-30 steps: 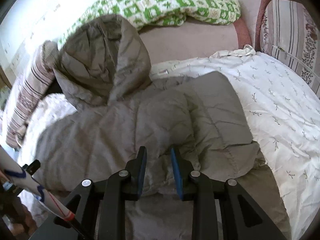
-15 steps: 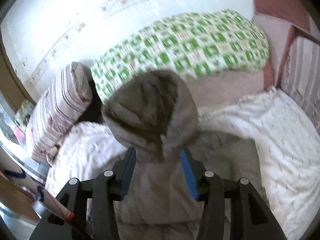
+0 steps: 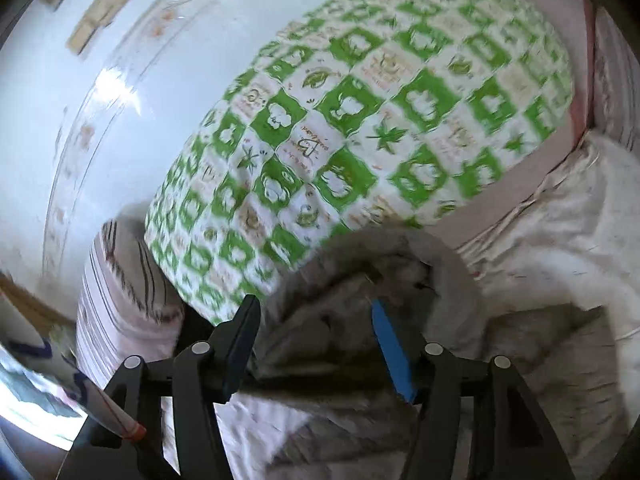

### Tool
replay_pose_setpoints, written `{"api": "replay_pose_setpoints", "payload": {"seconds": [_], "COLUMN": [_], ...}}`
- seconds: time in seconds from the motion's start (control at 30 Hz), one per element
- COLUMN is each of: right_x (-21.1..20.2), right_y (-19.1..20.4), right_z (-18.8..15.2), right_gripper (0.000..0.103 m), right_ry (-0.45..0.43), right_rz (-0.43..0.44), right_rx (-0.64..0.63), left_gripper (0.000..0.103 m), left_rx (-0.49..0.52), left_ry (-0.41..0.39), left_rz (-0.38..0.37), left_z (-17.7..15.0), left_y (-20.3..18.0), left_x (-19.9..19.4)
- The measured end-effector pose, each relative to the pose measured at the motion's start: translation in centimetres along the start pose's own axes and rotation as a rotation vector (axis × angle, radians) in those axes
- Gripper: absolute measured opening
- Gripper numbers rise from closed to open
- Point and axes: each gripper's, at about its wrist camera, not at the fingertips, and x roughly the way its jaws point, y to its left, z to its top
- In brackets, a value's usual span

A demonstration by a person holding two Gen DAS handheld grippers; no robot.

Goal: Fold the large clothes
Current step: 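Lift the hem with the right tool and carry it toward the hood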

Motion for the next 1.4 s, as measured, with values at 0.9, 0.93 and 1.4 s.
{"api": "replay_pose_setpoints", "payload": {"seconds": [0.9,0.93,1.4], "right_x": [-13.8,-14.5,-12.7], "right_y": [-6.0,-6.6,-17.2], "right_z": [-13.2,-14.0,-27.6], "right_gripper": [0.007,0.007,0.007], "right_ry": [-0.059,-0.061,0.068], "right_rz": [0.146,0.156,0.061], "right_rx": [-0.15,-0.147,-0.109], "left_gripper": [0.084,0.084,0.084], "left_rx": [-0.164,-0.183,-0.08], "left_ry": [-0.003,-0.009,-0.012], "left_rz": [-0.04,-0.051,-0.16], "left_z": [1.0,1.2,0.3], "left_y": [3.5,3.9,-1.2], "left_x": [-1.3,-1.6,-1.4]}}
